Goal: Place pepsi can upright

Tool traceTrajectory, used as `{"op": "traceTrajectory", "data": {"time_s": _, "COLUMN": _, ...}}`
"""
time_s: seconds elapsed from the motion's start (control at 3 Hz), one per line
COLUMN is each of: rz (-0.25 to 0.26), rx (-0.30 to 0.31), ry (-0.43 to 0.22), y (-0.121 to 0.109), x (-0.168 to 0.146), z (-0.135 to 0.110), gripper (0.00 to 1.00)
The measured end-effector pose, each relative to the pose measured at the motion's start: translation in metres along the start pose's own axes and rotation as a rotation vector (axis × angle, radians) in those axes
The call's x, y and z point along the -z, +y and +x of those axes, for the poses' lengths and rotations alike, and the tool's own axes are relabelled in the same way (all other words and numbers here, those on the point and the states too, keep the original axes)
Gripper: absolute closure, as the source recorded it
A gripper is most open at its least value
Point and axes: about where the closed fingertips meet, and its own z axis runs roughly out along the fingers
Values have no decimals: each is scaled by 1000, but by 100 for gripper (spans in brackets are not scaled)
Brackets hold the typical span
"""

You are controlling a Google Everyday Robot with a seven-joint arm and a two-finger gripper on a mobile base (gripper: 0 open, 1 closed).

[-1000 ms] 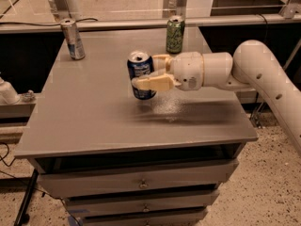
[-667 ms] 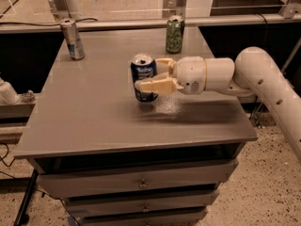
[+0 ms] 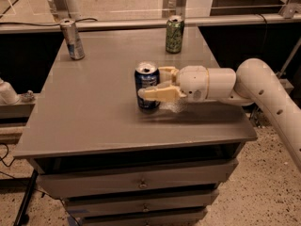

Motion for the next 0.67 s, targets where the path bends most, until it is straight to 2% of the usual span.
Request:
{"op": "traceTrajectory", "data": {"time_s": 0.33, "rz": -2, "rx": -1, "ry": 4, "y": -1, "x": 3, "z": -3, "gripper": 12}}
{"op": "traceTrajectory", "data": {"time_s": 0.67, "rz": -6, "rx": 0, "ry": 3, "y": -3, "x": 6, "z": -4, "gripper": 0}}
